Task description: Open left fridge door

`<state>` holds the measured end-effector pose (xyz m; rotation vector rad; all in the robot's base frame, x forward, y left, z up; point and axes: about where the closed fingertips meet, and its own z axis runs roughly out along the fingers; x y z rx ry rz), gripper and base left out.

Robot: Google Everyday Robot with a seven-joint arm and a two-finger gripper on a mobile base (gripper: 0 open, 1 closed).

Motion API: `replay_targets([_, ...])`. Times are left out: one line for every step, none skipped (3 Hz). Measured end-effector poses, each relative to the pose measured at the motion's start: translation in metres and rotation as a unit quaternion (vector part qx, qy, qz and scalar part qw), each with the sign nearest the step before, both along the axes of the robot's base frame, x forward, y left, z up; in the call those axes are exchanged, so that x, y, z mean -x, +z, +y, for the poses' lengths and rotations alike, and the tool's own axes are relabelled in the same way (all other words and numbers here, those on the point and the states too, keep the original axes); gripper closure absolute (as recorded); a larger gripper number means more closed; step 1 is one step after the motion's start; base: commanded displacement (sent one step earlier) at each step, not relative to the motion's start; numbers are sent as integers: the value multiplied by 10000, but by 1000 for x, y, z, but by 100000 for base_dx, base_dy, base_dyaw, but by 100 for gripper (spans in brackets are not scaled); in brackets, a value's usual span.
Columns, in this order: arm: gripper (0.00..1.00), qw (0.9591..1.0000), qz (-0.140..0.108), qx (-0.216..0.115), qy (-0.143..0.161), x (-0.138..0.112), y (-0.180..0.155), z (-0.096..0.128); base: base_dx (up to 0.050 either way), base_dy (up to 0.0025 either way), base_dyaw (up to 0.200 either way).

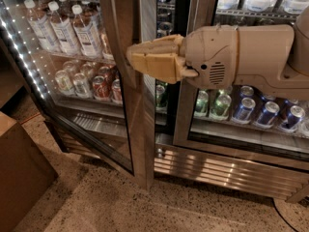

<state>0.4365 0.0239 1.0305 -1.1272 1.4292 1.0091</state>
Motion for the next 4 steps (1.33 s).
replay_targets([100,10000,0,0,0,0,0,0,-4999,-3,16])
replay_targets([100,10000,0,0,0,0,0,0,-5004,6,-34])
replay_targets([100,10000,0,0,0,0,0,0,-4998,-4,22])
replay_targets([100,10000,0,0,0,0,0,0,0,0,0])
